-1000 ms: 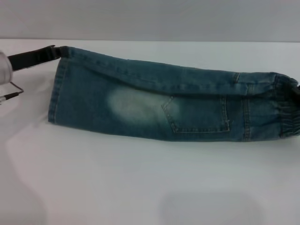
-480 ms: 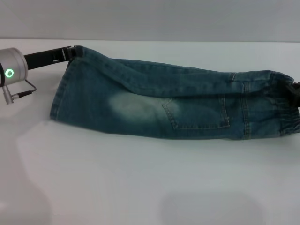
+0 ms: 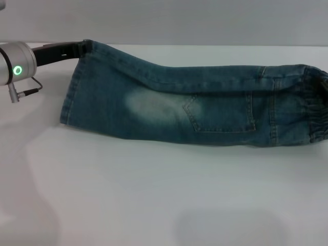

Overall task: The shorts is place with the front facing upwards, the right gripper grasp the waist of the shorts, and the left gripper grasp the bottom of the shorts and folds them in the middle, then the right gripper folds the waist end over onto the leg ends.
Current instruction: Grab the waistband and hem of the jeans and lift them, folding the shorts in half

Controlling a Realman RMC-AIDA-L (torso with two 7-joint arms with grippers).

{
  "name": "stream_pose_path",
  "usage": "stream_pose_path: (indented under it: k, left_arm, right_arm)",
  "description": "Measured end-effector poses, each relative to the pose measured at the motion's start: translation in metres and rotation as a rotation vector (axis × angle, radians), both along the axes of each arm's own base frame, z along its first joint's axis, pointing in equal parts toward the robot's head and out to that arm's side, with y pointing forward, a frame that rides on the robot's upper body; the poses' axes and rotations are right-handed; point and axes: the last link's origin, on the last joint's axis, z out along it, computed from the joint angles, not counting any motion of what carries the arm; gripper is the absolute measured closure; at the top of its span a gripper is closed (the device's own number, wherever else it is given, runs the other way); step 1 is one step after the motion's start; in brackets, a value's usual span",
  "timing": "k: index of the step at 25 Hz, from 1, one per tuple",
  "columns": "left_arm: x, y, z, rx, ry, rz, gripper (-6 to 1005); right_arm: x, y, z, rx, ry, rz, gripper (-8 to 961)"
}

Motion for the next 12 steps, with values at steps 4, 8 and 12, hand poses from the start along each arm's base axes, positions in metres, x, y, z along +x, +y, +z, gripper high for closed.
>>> stream_pose_path:
  k: [4, 8, 12]
  left_arm:
    - [-0.003, 0.003, 0.001, 0.029, 0.013, 0.021, 827]
    - [-0.003, 0.006, 0.000, 0.040, 0.022, 0.033, 825]
    - [-0.005, 0.008, -0.002, 0.053, 0.027, 0.057, 823]
  right_arm:
    - [0.003, -0.001, -0.005, 0.014, -0.011, -0.007, 866]
    - [0.006, -0.002, -0.012, 0.014, -0.027, -0.023, 860]
    - [0.007, -0.002, -0.016, 0.018, -0.032, -0.038, 855]
